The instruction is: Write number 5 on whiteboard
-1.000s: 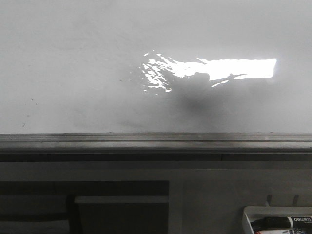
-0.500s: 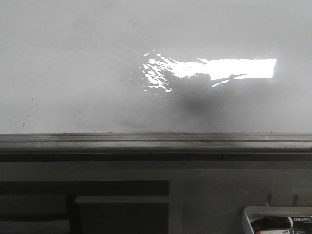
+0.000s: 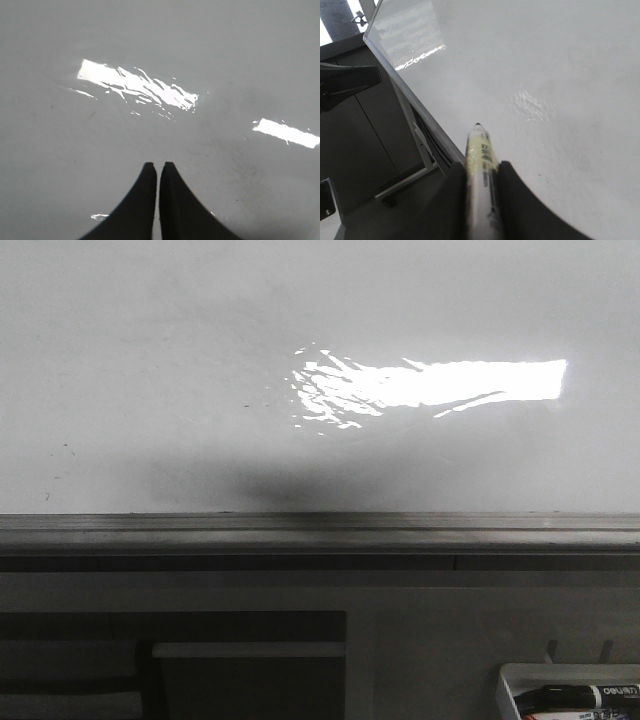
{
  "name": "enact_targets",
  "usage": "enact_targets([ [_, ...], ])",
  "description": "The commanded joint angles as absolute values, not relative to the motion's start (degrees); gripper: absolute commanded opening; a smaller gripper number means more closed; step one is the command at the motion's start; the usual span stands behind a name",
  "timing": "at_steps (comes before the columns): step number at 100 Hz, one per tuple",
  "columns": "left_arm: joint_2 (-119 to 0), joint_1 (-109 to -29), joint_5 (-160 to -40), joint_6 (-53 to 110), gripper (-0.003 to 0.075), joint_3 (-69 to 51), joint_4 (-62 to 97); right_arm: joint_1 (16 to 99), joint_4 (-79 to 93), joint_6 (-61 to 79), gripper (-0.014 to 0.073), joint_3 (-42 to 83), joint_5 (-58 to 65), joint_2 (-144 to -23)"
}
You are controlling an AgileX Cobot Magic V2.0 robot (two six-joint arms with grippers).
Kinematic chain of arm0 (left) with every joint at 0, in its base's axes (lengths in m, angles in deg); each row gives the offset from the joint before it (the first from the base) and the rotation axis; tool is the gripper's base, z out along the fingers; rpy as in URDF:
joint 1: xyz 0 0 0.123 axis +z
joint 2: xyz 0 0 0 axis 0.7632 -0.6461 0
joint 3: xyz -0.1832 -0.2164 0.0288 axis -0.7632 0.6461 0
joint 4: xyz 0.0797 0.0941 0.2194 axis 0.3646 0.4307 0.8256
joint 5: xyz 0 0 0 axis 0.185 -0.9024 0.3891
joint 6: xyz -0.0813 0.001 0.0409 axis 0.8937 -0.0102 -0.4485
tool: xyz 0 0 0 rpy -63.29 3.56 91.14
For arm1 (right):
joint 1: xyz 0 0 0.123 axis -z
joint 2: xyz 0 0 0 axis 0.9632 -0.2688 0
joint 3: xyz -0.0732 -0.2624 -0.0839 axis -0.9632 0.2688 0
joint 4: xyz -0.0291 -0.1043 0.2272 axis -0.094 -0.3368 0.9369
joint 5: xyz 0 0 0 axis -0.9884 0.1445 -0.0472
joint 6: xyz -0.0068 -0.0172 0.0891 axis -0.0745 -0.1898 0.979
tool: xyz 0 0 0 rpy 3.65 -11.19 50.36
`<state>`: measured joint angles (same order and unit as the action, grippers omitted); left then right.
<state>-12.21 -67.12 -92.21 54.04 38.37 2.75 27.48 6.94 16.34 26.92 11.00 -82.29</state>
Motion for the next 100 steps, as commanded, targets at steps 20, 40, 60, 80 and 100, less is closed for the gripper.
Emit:
enact_targets([
  [20, -12.8, -67.0, -88.7, 54.5, -0.002, 36.8, 2.1, 29.4, 2.9, 15.5, -0.0038, 24.8, 6.1, -81.5],
  [40, -12.8, -67.0, -88.7, 54.5, -0.002, 36.8, 2.1, 34.5, -9.7, 26.5, -0.0038, 24.8, 10.6, -79.8],
  [60, -12.8, -67.0, -88.7, 54.5, -0.002, 36.8, 2.1, 34.9, -26.7, 45.4, -0.0038, 24.8, 21.1, -74.9],
  [80, -12.8, -67.0, -88.7, 54.5, -0.002, 36.8, 2.1, 34.9, -26.4, 45.9, -0.0038, 24.8, 17.0, -72.8],
  [100, -12.8, -67.0, -88.7, 54.5, -0.002, 36.8, 2.1, 34.6, -23.1, 45.9, -0.0039, 24.8, 12.0, -77.2],
])
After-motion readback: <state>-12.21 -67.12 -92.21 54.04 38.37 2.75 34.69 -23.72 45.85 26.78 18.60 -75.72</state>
